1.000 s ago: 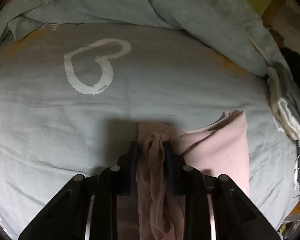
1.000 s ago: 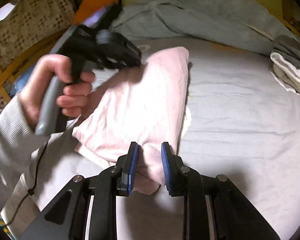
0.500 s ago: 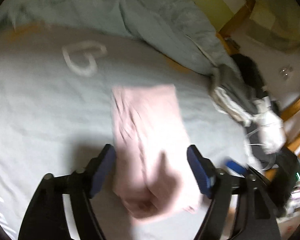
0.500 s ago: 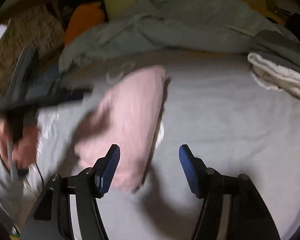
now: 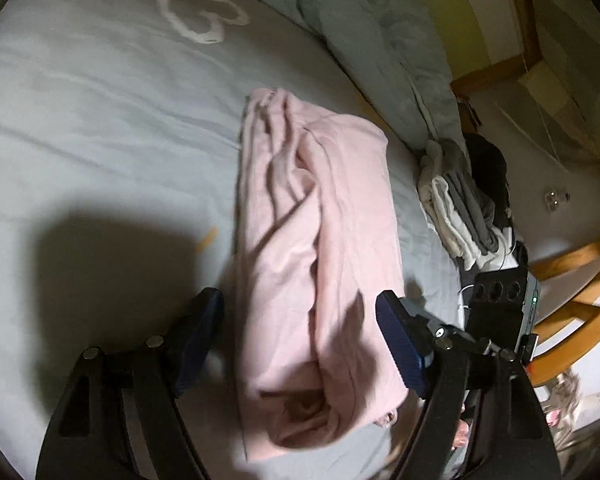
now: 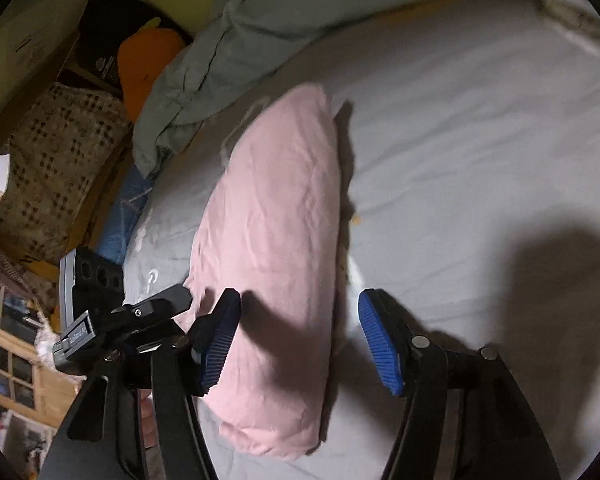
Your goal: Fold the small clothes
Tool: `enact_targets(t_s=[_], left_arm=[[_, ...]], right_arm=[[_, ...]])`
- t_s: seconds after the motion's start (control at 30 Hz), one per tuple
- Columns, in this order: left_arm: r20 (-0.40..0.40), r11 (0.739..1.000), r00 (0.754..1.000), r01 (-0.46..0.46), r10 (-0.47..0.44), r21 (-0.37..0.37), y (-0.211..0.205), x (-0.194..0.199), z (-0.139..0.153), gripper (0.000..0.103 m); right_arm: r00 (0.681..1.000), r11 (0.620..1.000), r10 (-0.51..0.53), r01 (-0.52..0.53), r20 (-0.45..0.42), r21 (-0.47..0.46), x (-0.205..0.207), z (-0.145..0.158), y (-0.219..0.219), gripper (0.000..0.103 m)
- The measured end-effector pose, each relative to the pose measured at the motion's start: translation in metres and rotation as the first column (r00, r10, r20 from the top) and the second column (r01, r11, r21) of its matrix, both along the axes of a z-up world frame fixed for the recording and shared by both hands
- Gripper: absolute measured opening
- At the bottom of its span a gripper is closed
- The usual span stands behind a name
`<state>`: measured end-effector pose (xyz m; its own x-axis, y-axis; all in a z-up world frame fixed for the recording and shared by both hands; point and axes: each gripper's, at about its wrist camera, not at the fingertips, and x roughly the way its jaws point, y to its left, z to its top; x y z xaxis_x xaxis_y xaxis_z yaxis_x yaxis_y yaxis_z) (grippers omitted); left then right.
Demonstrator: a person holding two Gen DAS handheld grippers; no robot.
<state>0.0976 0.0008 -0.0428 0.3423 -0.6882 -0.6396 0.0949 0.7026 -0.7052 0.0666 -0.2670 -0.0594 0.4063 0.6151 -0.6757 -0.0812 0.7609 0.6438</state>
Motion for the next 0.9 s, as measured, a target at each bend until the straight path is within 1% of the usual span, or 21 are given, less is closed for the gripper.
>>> enact_targets(t_s=[0.03,0.07,0.1,0.13,0.17,0.23,0.3,0.33,0.37,0.5,0.63,0.7,0.73,0.8,0.83,0.9], left_arm=[[0.018,0.998,1.000,0.002,-0.003,0.062,-0.007,0.001,0.002,0.035],[0.025,0.994,1.000,0.007,-0.010,0.108,-0.012,0.002,0.001,0.024],[0.043,0.993,0.999,-0.002,-0.003,0.119,-0.012,0.000,0.001,0.018],[0.064,0.992,0.998,-0.009,0.001,0.125,-0.013,-0.003,0.004,0.016],[0.093,0.989,0.996,-0.008,-0.006,0.148,-0.016,-0.007,0.009,0.014],[0.179,0.979,0.983,-0.005,-0.033,0.206,-0.025,-0.016,0.022,0.012],[0.256,0.970,0.965,-0.007,-0.057,0.244,-0.032,-0.026,0.035,0.012],[0.289,0.968,0.955,-0.007,-0.068,0.250,-0.035,-0.031,0.042,0.012],[0.310,0.970,0.948,-0.004,-0.073,0.242,-0.037,-0.034,0.047,0.012],[0.384,0.984,0.919,0.019,-0.087,0.177,-0.043,-0.040,0.071,0.012],[0.438,0.982,0.891,0.042,-0.121,0.185,-0.072,-0.034,0.101,0.012],[0.472,0.977,0.868,0.064,-0.154,0.201,-0.094,-0.023,0.121,0.012],[0.488,0.974,0.855,0.077,-0.174,0.211,-0.111,-0.015,0.132,0.012],[0.515,0.971,0.832,0.107,-0.206,0.215,-0.149,0.008,0.152,0.012],[0.525,0.965,0.820,0.120,-0.228,0.232,-0.167,0.017,0.159,0.012],[0.541,0.953,0.796,0.143,-0.270,0.266,-0.215,0.042,0.171,0.012]], right_arm=[[1.000,1.000,0.006,-0.006,-0.004,0.017,0.002,-0.004,0.002,0.058],[1.000,0.999,0.015,-0.014,-0.013,0.043,0.004,-0.009,0.004,0.051],[0.999,0.998,0.022,-0.020,-0.027,0.056,0.006,-0.014,0.006,0.034],[0.999,0.998,0.002,0.000,-0.036,0.056,0.007,-0.017,0.007,0.028],[1.000,0.999,-0.009,0.010,-0.012,0.048,0.005,-0.015,0.009,0.026],[0.999,1.000,-0.009,0.010,0.054,-0.025,-0.001,-0.004,0.019,0.022],[0.990,0.991,0.010,0.009,0.144,-0.132,-0.012,0.016,0.035,0.022],[0.982,0.983,0.018,0.017,0.189,-0.180,-0.019,0.028,0.042,0.022],[0.976,0.979,0.022,0.023,0.216,-0.201,-0.023,0.039,0.044,0.022],[0.952,0.977,0.016,0.051,0.305,-0.208,-0.043,0.079,0.037,0.022],[0.930,0.972,-0.010,0.095,0.367,-0.215,-0.053,0.113,0.017,0.022],[0.914,0.966,-0.028,0.128,0.404,-0.223,-0.053,0.133,-0.002,0.022],[0.906,0.962,-0.031,0.142,0.422,-0.233,-0.055,0.141,-0.015,0.022],[0.885,0.950,-0.078,0.205,0.460,-0.234,-0.049,0.163,-0.048,0.022],[0.873,0.943,-0.109,0.242,0.476,-0.229,-0.045,0.173,-0.066,0.022],[0.838,0.913,-0.178,0.337,0.516,-0.232,-0.034,0.191,-0.103,0.022]])
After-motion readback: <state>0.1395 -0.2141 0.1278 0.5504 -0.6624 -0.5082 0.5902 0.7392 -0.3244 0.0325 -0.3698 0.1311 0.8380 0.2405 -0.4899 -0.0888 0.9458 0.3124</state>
